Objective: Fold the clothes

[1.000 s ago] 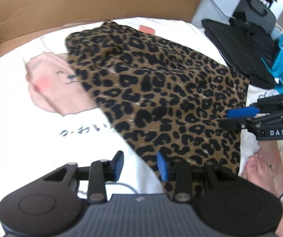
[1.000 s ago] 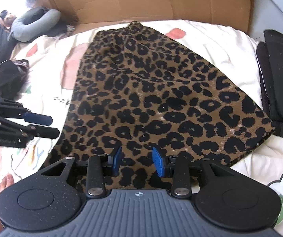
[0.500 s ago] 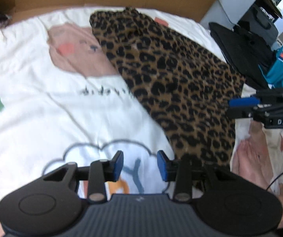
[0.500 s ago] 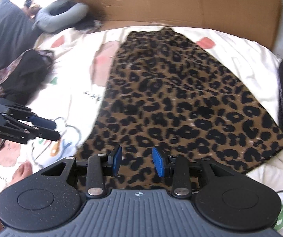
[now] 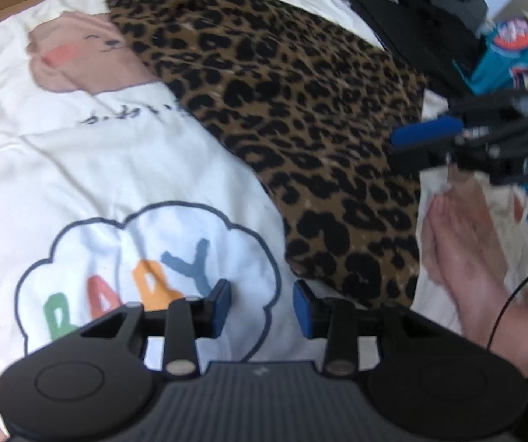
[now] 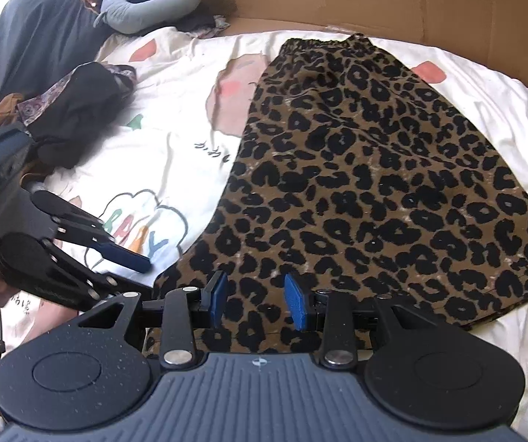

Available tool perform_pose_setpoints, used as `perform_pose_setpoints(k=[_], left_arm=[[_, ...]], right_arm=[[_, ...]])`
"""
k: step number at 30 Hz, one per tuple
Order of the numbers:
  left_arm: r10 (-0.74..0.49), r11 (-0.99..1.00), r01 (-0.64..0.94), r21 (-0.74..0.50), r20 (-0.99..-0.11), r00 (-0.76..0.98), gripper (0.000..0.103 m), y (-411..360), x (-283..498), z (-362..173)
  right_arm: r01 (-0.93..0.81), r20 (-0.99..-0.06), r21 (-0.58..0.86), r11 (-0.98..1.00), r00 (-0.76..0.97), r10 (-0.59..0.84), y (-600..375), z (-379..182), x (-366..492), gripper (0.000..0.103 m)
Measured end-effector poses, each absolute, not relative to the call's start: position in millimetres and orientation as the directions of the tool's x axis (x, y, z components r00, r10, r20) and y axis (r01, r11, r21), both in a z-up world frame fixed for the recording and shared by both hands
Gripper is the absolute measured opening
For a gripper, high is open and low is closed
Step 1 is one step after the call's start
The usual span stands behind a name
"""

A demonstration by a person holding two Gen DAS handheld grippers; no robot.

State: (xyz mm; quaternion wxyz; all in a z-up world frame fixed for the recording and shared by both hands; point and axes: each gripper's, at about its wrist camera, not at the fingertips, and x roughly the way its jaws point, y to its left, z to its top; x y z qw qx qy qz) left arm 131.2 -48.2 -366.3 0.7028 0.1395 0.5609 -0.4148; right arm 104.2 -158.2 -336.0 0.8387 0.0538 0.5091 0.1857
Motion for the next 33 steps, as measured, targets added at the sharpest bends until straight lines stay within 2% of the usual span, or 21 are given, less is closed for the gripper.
perform_pose_setpoints(k=[2,14,26,33], left_arm=[[-0.434,0.609,0.745,-0.272,-0.901,0.025,0.045,-49.8,128.8,-366.1],[-0.598,0.621,0.649,-0.440,-0.801,0.030,0.045,-50.3,147.5,-344.6],[-0.638,0.631,0.605,-0.485,-0.768,0.049,0.045,-65.8,168.7,-340.7],[-0.651,0.630,0.587,-0.508,-0.758,0.044,0.045,-72.4,179.1,-340.7]], right_arm=[[-0.262,-0.832,0.282,0.923,0.412,0.371,-157.3,-335.8,104.1,0.041],[-0.271,-0.821,0.310,0.911,0.407,0.401,-163.9,-333.6,100.9,0.041],[-0.372,-0.771,0.343,0.862,0.413,0.485,-166.1,-304.5,93.9,0.041],[-0.379,-0.777,0.342,0.860,0.400,0.486,-169.7,-305.2,91.6,0.044]])
